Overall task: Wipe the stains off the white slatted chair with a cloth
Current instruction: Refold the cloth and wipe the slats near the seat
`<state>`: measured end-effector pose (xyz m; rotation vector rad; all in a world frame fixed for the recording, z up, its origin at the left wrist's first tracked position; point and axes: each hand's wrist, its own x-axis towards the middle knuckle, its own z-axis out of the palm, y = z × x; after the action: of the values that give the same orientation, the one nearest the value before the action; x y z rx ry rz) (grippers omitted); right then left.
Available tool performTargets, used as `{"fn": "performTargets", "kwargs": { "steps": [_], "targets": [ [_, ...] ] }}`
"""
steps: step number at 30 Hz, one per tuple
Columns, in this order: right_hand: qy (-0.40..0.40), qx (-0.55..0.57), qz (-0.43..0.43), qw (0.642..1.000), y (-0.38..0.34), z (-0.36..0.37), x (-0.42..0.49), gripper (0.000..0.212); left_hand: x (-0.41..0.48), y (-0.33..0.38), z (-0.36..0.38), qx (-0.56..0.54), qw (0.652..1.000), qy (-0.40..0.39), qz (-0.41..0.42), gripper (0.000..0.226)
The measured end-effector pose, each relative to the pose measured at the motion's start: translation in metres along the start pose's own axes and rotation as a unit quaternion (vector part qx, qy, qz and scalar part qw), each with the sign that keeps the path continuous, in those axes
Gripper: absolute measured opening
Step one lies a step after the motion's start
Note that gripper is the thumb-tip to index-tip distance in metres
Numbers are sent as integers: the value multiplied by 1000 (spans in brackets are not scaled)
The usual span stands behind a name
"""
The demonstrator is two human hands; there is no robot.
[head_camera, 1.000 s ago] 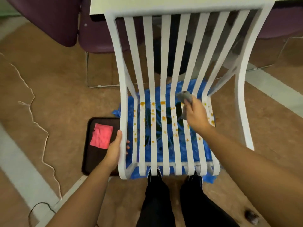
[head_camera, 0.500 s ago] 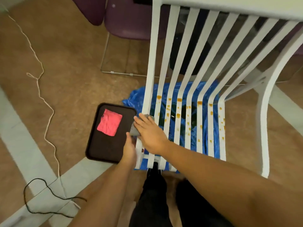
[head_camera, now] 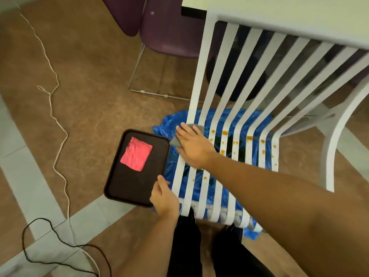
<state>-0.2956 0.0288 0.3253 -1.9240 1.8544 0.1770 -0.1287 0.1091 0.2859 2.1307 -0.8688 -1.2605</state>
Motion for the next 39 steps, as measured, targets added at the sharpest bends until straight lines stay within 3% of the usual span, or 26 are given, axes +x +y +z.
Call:
{"fn": "performTargets", "kwargs": {
  "steps": [6, 9, 13, 19, 27, 31, 35, 39],
  "targets": [
    [13, 170, -76, 982, -59, 55, -89, 51, 5, -3, -1, -48, 998, -30, -29, 41],
    [-7, 233, -68, 970, -65, 64, -107, 51, 6, -1, -4, -47, 998, -37, -21, 45],
    [-19, 132, -102, 986, -44, 56, -83, 50, 3, 3, 0, -19, 1000, -20, -11, 41],
    [22, 81, -14, 996, -1, 19, -21, 54, 1, 2, 2, 11, 1000, -17, -6, 47],
    [17, 166, -49, 985, -48, 48, -72, 47, 1, 4, -2, 9, 1000, -23, -16, 33],
    [44, 200, -24, 979, -76, 72, -98, 50, -2, 10, -5, -11, 999, -25, -27, 42],
    [57, 132, -69, 987, -49, 67, -78, 49, -4, 10, -3, -13, 999, -18, -24, 34],
    [86, 117, -47, 988, -14, 50, -46, 49, -4, 3, -1, 11, 999, -18, 30, 38]
  ]
}}
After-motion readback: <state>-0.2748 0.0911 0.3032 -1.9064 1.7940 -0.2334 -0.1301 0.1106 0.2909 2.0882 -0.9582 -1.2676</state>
